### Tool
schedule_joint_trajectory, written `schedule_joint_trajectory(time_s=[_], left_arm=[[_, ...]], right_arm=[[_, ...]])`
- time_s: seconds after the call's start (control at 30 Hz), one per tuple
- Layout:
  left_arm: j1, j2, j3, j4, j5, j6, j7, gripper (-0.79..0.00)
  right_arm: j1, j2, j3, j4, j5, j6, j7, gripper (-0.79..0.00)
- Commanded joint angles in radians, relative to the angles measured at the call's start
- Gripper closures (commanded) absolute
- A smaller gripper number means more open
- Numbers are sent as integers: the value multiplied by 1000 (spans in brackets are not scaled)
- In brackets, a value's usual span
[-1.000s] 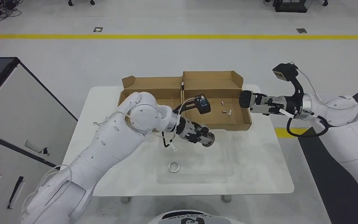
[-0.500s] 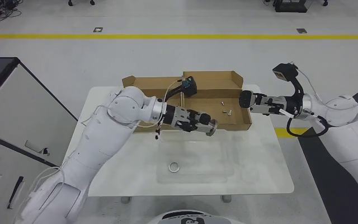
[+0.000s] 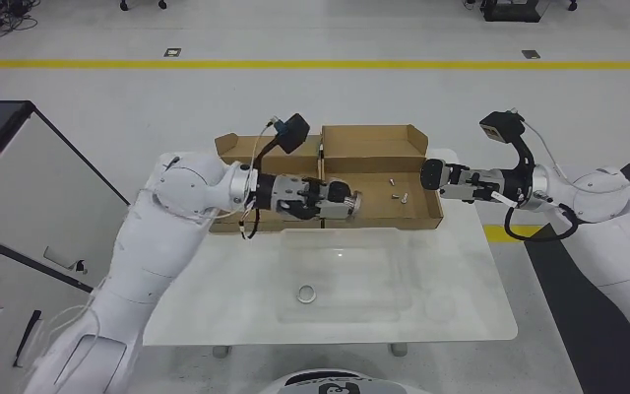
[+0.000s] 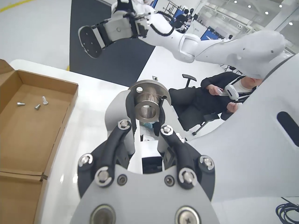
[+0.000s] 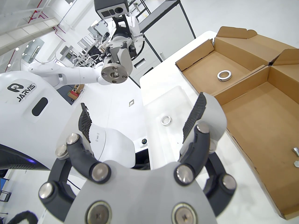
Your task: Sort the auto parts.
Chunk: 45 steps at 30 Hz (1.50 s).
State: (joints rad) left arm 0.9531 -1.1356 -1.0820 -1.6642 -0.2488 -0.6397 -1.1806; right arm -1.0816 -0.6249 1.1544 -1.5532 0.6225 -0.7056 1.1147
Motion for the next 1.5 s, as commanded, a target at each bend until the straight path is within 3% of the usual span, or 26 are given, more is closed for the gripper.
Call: schedule_joint_trajectory(time_s=[0.0, 0.37, 0.7, 1.2, 1.47], left_arm=[[3, 8, -6, -19, -38, -9, 9, 0], [-16, 54, 17, -93, -238, -99, 99, 0], [-65, 104, 78, -97, -297, -203, 203, 0], [-52, 101, 84, -124, -292, -191, 227, 0], [-25, 85, 110, -129, -506, -268, 268, 0]], right_arm=[[0, 0, 0, 0, 0, 0, 0, -785], [0, 0, 0, 0, 0, 0, 0, -785], [0, 0, 0, 0, 0, 0, 0, -785], [0, 0, 0, 0, 0, 0, 0, -785], [0, 0, 0, 0, 0, 0, 0, -785]])
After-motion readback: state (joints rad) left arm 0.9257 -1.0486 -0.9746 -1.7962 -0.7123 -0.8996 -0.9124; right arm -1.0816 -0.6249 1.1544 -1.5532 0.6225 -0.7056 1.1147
